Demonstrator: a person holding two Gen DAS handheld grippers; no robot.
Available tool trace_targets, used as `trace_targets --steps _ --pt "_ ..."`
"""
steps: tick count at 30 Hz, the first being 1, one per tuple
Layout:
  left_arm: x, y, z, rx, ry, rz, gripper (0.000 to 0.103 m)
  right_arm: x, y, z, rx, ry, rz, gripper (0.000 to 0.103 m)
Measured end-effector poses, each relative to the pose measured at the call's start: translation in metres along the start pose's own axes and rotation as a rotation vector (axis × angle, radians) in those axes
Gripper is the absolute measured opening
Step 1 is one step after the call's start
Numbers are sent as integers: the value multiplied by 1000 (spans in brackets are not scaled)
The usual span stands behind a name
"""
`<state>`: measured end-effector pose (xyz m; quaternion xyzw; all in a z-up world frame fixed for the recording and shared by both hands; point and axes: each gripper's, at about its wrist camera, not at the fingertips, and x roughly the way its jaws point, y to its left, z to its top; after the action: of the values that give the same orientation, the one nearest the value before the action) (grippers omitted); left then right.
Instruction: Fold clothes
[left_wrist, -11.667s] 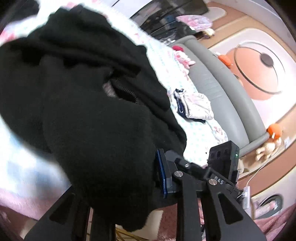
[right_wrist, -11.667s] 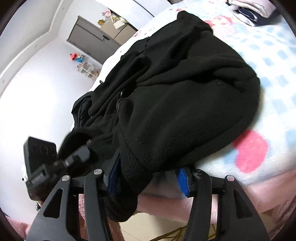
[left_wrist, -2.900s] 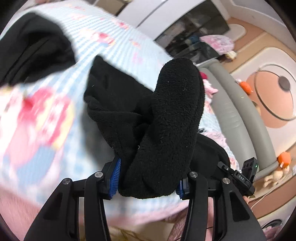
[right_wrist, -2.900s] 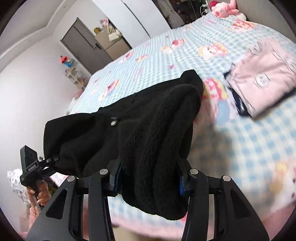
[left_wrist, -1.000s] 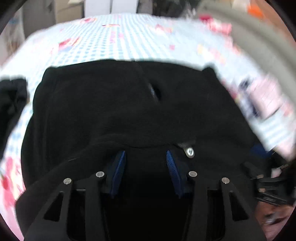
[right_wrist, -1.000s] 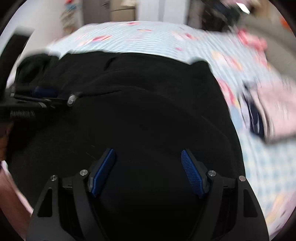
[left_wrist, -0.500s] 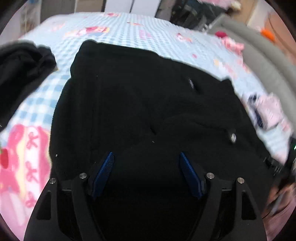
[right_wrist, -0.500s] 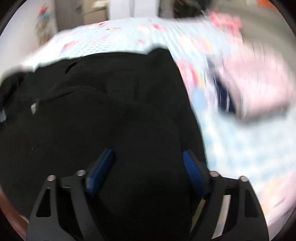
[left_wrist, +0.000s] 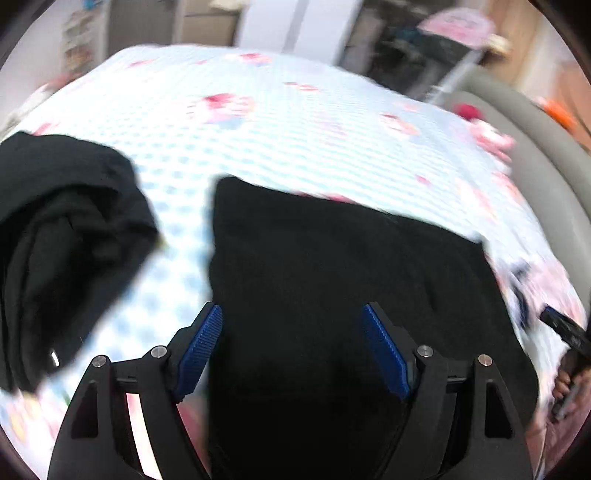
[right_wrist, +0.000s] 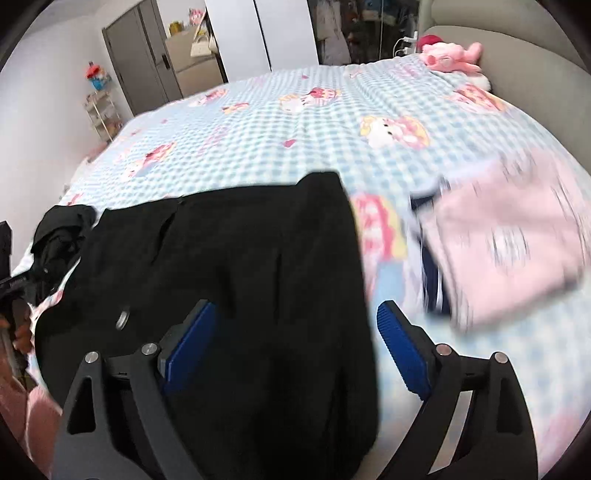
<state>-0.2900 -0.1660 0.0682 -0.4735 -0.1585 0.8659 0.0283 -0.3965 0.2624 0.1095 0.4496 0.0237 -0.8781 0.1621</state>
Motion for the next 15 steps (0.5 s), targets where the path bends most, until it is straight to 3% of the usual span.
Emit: trace_targets --steps 3,6,8,12,13,15 --pt "35 24 40 -63 51 22 80 49 -10 45 37 93 0 87" --pt "68 30 56 -93 88 34 80 94 -25 67 86 184 27 87" --pt "89 33 64 -108 111 35 81 126 -26 73 101 221 -19 87" --pt "113 32 77 -120 112 21 82 168 -33 85 133 258 0 92" --pt "113 27 77 -104 101 21 76 179 -36 86 142 276 3 94" --pt "110 14 79 -41 77 35 38 194 -40 85 166 297 26 87"
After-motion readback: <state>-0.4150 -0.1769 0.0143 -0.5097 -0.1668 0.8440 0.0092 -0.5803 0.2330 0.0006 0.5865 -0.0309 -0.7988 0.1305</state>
